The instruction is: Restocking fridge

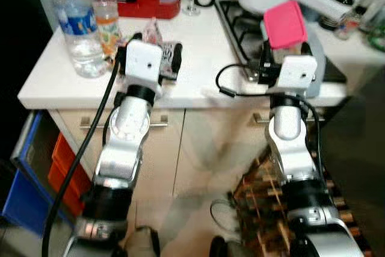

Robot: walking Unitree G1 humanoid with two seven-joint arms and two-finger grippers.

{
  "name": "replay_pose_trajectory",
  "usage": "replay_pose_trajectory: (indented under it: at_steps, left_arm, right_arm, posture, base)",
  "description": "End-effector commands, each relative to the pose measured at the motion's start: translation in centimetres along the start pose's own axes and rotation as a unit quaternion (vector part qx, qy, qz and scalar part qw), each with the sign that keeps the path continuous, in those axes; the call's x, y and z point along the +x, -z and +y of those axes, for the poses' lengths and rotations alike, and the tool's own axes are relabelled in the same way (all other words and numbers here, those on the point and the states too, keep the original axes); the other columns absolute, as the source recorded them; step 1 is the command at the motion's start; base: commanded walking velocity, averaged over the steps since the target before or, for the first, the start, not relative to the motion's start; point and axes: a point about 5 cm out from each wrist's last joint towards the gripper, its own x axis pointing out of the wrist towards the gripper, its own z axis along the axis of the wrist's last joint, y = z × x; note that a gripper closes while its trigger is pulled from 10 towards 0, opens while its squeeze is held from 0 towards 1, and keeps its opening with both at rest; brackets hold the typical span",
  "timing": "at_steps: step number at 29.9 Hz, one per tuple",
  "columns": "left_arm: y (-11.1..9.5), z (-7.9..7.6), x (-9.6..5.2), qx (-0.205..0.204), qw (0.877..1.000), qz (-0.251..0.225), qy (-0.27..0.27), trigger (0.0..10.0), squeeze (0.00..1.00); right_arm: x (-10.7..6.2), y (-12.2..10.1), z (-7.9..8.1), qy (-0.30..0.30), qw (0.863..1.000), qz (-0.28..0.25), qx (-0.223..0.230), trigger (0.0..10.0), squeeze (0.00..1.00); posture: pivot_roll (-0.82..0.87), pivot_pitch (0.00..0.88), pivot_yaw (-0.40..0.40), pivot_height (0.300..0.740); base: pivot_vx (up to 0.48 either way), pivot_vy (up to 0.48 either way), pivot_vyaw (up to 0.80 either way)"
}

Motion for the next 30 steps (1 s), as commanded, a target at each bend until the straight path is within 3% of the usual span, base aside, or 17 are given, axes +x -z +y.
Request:
replay_pose_trajectory:
  at_steps: [1, 11, 15, 23, 30]
  left_arm:
    - [-0.1, -0.3, 0.0, 0.003, 1.000, -0.005, -0.001, 10.0, 0.00]
    - [0.7, -0.5, -0.5, 0.002, 1.000, 0.009, 0.000, 10.0, 0.00]
    - [1.4, -1.0, -0.9, -0.007, 1.000, 0.024, 0.004, 10.0, 0.00]
    - [2.6, -1.7, -1.1, -0.007, 0.999, 0.046, 0.008, 10.0, 0.00]
    - [4.3, -1.2, -1.9, -0.049, 0.996, 0.079, 0.003, 10.0, 0.00]
  right_arm:
    - [0.4, -0.7, 0.1, -0.005, 1.000, -0.011, 0.001, 0.0, 0.00]
    - [-1.3, 1.7, 0.3, -0.038, 0.998, 0.051, 0.006, 0.0, 0.00]
    - [-2.5, 2.7, -0.8, -0.043, 0.996, 0.073, -0.008, 0.0, 0.00]
    - [-3.4, 3.8, -1.8, -0.053, 0.994, 0.092, -0.029, 0.0, 0.00]
    - [-3.7, 5.0, -3.0, -0.038, 0.991, 0.129, -0.029, 0.0, 0.00]
  posture:
    - [0.06, 0.000, -0.050, 0.740]
    - [0.07, 0.000, -0.044, 0.740]
    - [0.06, 0.000, -0.050, 0.740]
    - [0.05, 0.000, -0.060, 0.740]
    - [0.02, 0.000, -0.048, 0.740]
  base:
    - [-0.334, 0.000, 0.00]
    - [-0.331, 0.000, 0.00]
    - [-0.324, 0.000, 0.00]
    - [-0.198, 0.000, 0.00]
    - [0.000, -0.137, 0.00]
